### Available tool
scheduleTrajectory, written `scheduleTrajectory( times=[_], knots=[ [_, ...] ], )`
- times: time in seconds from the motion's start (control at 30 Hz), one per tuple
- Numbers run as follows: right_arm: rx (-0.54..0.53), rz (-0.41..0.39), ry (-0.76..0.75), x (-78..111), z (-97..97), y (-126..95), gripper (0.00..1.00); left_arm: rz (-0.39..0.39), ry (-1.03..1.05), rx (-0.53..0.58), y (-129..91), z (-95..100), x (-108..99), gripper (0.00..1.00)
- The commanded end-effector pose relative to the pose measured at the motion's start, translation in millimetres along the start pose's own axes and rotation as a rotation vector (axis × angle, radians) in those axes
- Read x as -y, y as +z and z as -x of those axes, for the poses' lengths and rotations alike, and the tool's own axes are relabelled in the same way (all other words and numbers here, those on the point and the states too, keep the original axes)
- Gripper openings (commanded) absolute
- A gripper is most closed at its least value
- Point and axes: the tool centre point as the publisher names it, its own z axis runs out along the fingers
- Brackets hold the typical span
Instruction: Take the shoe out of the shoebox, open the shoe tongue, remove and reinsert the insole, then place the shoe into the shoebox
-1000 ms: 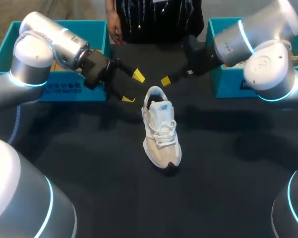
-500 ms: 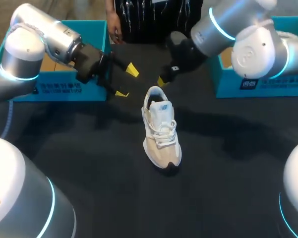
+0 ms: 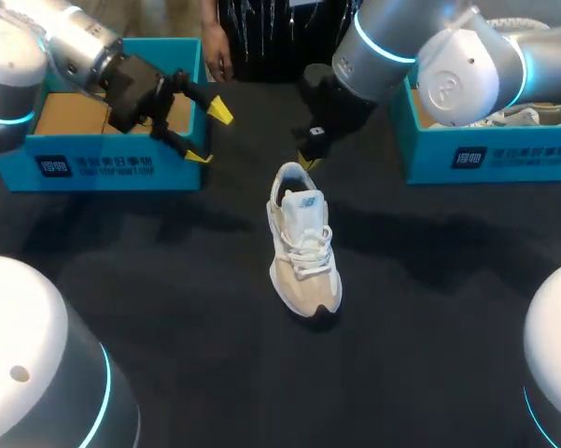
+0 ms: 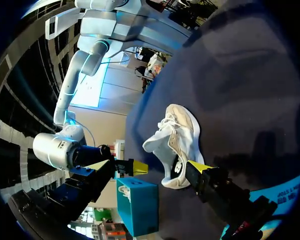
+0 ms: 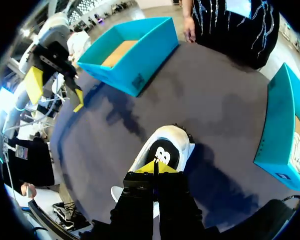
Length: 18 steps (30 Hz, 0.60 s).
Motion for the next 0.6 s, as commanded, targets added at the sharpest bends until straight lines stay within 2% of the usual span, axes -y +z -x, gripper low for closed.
scheduleTrajectory(
  times=[0.03,0.13,0.3,0.6],
  knots=[
    [0.076,-0.024,0.015,-1.7,-4.4,-1.7,0.00,0.018,-0.002,-0.022,-20.9,7.4,17.2,1.00],
    [0.085,-0.024,0.032,2.0,-4.9,-1.8,0.00,-0.014,-0.008,-0.047,-31.3,11.0,25.7,1.00],
    [0.104,-0.043,0.033,5.7,-6.5,-1.9,0.00,0.034,-0.002,-0.070,-55.0,15.5,31.9,1.00],
    [0.104,-0.043,0.033,5.7,-6.5,-1.9,0.00,0.043,-0.007,-0.102,-79.2,16.6,36.4,1.00]
  ],
)
